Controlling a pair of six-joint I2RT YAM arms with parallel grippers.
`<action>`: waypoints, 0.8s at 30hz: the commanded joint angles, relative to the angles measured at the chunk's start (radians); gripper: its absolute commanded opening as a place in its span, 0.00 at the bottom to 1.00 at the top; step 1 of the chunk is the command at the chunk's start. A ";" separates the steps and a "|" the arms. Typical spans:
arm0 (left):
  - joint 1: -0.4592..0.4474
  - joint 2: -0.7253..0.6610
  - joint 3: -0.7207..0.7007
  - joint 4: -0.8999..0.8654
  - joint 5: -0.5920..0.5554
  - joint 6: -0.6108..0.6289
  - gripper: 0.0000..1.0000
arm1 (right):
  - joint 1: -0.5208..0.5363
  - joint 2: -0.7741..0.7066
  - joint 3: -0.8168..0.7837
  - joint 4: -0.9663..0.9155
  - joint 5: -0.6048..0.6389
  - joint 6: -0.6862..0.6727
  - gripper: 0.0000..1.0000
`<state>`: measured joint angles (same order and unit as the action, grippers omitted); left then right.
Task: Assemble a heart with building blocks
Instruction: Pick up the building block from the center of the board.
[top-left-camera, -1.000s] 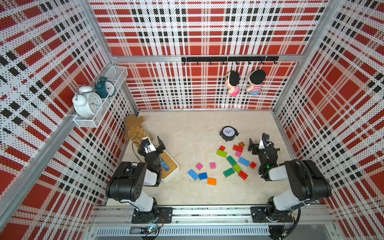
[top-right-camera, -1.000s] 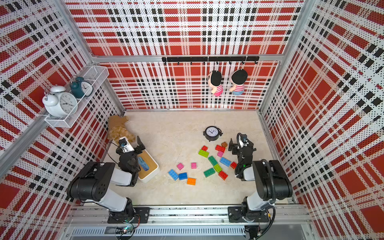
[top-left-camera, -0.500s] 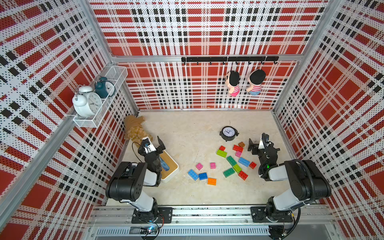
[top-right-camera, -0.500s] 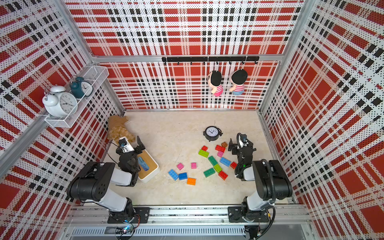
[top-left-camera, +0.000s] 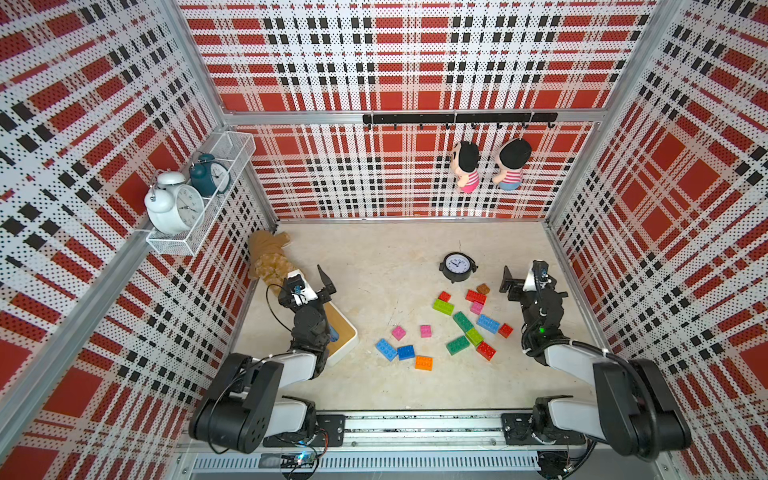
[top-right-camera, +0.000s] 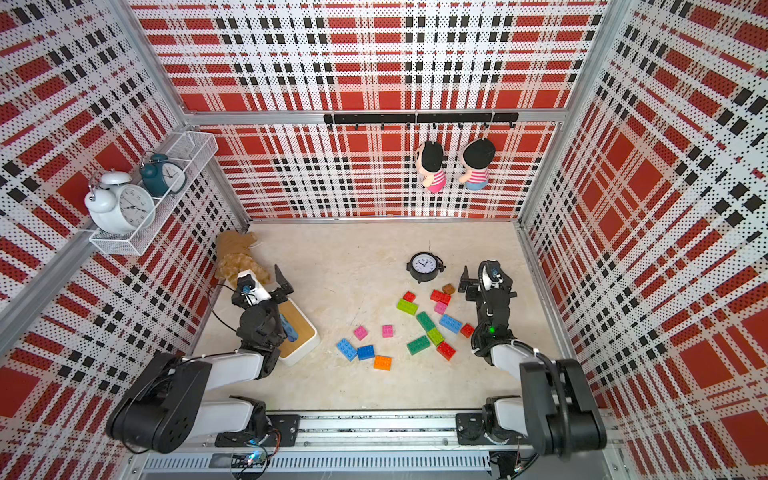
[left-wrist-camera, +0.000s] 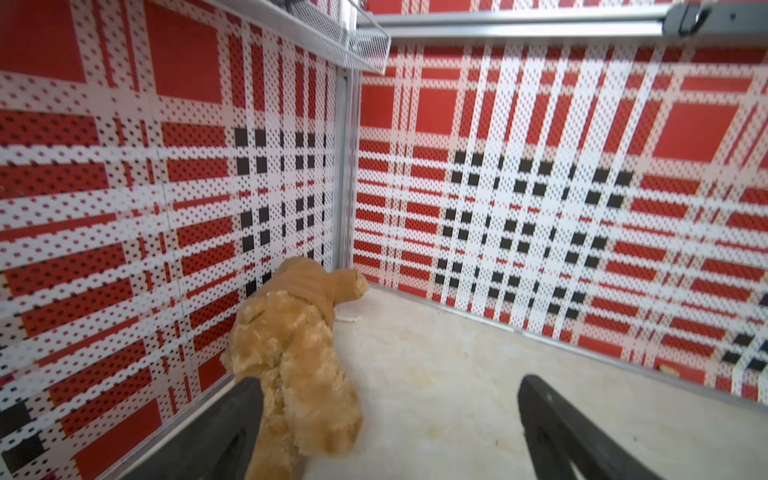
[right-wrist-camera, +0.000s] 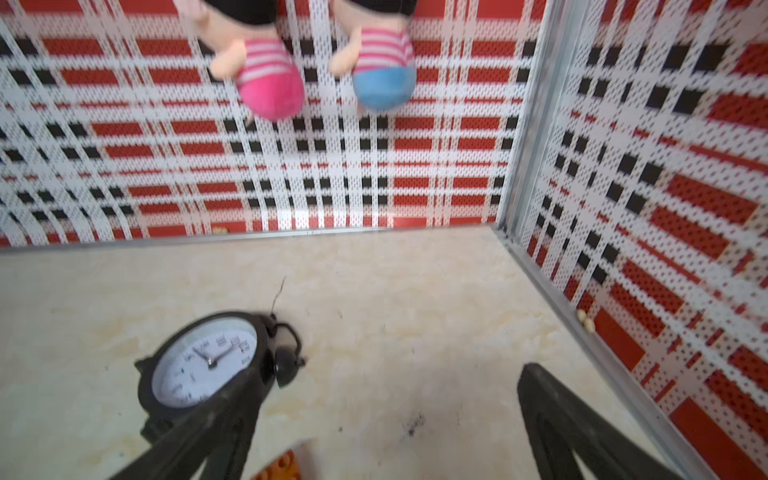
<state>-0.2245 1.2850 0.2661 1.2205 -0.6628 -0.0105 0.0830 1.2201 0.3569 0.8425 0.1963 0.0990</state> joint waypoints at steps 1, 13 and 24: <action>-0.007 -0.062 0.100 -0.264 -0.098 -0.121 0.98 | 0.005 -0.090 0.058 -0.186 0.015 0.092 1.00; -0.015 -0.065 0.418 -0.975 0.173 -0.532 0.98 | 0.004 -0.074 0.327 -0.773 -0.307 0.311 1.00; -0.328 0.017 0.440 -1.028 0.318 -0.569 0.98 | 0.258 0.080 0.475 -1.141 -0.523 0.183 0.97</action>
<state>-0.5060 1.2816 0.6857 0.2192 -0.3981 -0.5503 0.2729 1.2861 0.7975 -0.1246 -0.3016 0.3462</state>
